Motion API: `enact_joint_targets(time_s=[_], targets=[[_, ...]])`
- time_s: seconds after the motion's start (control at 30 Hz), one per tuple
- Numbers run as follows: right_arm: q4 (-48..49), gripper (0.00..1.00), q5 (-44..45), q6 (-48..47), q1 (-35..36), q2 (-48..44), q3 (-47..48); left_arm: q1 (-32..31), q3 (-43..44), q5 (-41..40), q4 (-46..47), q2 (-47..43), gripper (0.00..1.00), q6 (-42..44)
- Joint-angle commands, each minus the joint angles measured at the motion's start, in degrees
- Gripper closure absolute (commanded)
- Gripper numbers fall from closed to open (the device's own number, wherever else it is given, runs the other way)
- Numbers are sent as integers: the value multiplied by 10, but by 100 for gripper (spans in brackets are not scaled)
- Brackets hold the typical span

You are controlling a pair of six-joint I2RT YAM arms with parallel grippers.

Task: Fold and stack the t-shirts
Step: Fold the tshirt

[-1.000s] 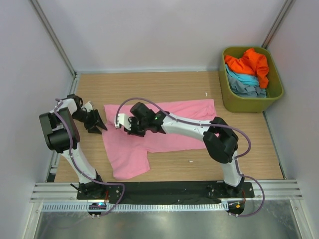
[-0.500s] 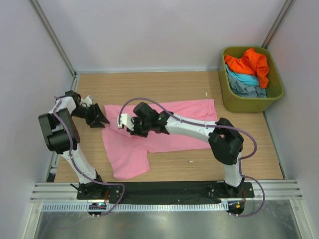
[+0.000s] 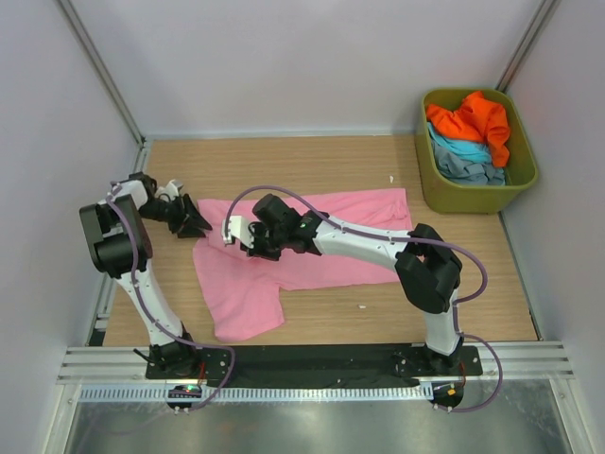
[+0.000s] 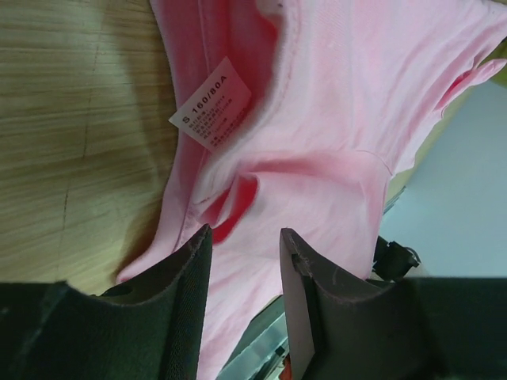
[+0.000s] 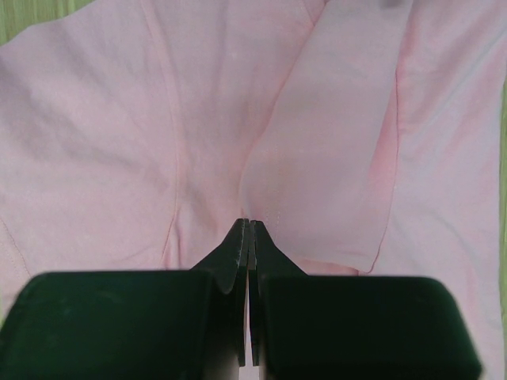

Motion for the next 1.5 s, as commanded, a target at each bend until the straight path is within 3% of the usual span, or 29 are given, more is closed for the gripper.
enact_joint_targets(time_s=[0.0,0.4,0.77,1.07,1.47], targets=[[16,99,6,-5,0,-3,20,-8,16,32,11,11,60,-5],[23,99,16,-7,0,1,19,-24,-2,48,-14,7,62,23],[31,99,24,-6,-2,7,18,-21,-60,40,-108,-81,63,118],[34,99,23,2,-2,4,16,-15,-74,37,-156,-126,64,142],[38,99,27,2,-3,0,7,-4,-101,-51,-46,-92,63,126]])
